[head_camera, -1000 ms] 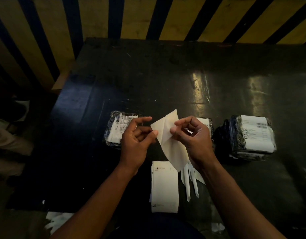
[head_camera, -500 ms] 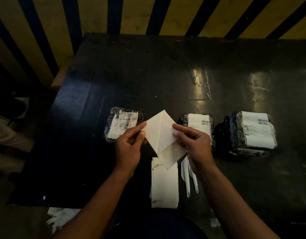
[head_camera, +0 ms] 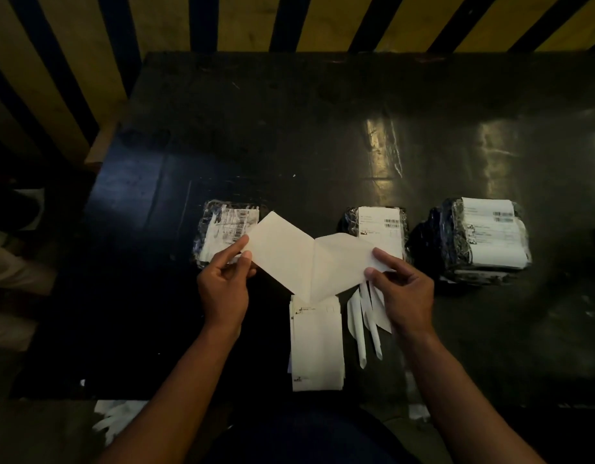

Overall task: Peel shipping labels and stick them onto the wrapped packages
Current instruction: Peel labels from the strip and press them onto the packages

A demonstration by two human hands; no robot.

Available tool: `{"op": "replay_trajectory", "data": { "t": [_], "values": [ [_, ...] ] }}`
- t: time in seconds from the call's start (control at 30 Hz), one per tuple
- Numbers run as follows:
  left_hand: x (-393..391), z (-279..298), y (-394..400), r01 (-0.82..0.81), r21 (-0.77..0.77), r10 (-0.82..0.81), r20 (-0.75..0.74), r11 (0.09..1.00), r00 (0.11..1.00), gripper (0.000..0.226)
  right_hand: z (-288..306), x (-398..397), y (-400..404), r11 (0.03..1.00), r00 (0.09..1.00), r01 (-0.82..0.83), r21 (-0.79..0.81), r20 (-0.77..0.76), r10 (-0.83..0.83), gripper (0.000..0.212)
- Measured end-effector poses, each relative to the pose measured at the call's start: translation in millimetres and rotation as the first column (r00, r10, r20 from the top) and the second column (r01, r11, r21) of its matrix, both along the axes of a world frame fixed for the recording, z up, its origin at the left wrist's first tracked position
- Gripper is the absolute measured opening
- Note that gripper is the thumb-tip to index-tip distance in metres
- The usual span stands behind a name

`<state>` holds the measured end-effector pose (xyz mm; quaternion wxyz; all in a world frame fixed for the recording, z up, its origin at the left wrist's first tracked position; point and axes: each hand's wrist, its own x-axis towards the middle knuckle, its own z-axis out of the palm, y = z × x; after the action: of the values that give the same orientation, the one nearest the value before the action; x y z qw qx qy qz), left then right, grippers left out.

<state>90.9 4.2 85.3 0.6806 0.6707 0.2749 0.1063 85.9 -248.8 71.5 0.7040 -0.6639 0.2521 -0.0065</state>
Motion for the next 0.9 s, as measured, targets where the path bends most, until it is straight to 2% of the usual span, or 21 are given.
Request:
{"op": "replay_trajectory", "data": {
  "t": [0.2, 0.27, 0.33, 0.47, 0.57, 0.77, 0.9],
  "values": [
    [5, -8, 11, -0.039, 0.023, 0.040, -0.052, 0.999, 0.998, 0.030, -17, -14, -40, 0.977, 0.993, 0.118, -0.177, 0.002, -0.120, 0.044],
    [6, -11, 12, -0.034, 0.018, 0.035, -0.064, 0.999, 0.997, 0.030, -15, -20, -52, 0.954, 0.987, 0.161, -0.252, 0.058, -0.151, 0.045],
    [5, -13, 9, -0.009, 0.016, 0.010, -0.076, 1.000, 0.997, 0.031, -13, -27, -63, 0.912, 0.985, 0.156, -0.379, 0.134, -0.112, 0.042],
    [-8, -19, -11, 0.083, 0.032, -0.080, -0.096, 0.996, 0.992, 0.031, -23, -37, -70, 0.804, 0.986, 0.038, -0.594, 0.154, 0.067, 0.040],
    [-21, -28, -26, 0.182, 0.048, -0.176, -0.109, 0.982, 0.978, 0.032, -49, -41, -65, 0.727, 0.976, -0.079, -0.682, 0.096, 0.196, 0.040],
    [-36, -42, -42, 0.267, 0.028, -0.262, -0.107, 0.963, 0.959, 0.033, -106, -48, -53, 0.564, 0.928, -0.299, -0.770, -0.096, 0.360, 0.038],
    [-39, -44, -45, 0.300, 0.045, -0.292, -0.131, 0.953, 0.947, 0.035, -126, -48, -51, 0.484, 0.849, -0.506, -0.714, -0.311, 0.428, 0.032]
  ]
}}
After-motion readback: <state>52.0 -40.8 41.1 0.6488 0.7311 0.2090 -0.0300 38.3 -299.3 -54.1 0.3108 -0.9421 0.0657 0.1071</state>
